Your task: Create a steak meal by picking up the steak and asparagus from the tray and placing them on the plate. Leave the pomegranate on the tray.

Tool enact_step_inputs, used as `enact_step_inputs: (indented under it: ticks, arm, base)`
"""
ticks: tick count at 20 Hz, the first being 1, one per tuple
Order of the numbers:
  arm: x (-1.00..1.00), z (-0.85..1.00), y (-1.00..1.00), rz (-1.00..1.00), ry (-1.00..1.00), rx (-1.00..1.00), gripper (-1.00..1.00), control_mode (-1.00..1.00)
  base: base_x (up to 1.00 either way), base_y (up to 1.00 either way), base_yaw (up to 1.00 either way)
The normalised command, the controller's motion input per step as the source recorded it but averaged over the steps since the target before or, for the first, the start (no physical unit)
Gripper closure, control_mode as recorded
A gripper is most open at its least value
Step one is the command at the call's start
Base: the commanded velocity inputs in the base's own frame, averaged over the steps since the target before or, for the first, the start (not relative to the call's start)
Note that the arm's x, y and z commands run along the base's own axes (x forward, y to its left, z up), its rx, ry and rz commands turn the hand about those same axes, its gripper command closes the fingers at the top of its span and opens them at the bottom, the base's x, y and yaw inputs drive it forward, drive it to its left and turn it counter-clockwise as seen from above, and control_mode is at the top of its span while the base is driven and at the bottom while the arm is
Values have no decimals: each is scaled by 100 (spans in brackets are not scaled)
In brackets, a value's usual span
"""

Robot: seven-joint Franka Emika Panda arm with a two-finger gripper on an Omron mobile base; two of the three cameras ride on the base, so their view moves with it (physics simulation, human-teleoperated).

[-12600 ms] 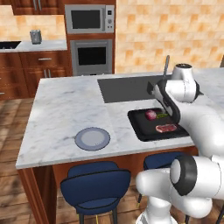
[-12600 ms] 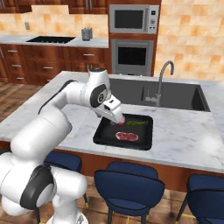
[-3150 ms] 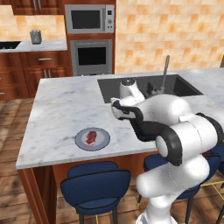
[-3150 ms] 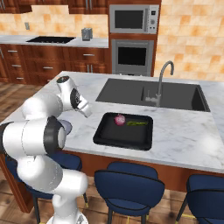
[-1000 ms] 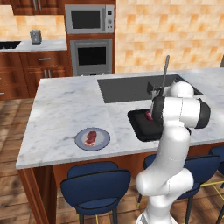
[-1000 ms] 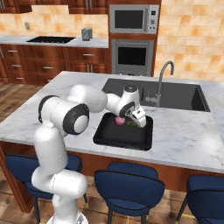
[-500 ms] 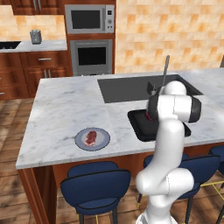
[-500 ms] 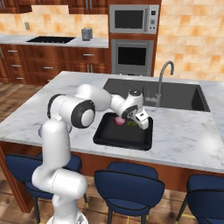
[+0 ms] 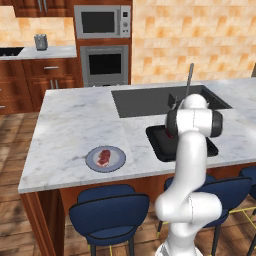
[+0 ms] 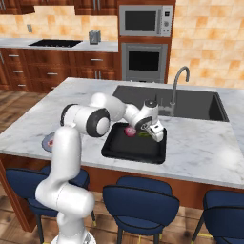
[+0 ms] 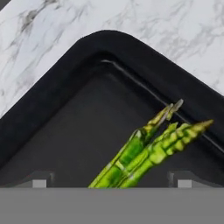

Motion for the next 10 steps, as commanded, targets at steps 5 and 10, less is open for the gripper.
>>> enact_step_inputs:
  ticks: [5,10]
  arm:
    - [22,-27,-2,0,0,1,-100,-100]
    - [2,-33,0,0,0,0,100,-100]
  base:
    - [0,0,0]
    - [0,0,0]
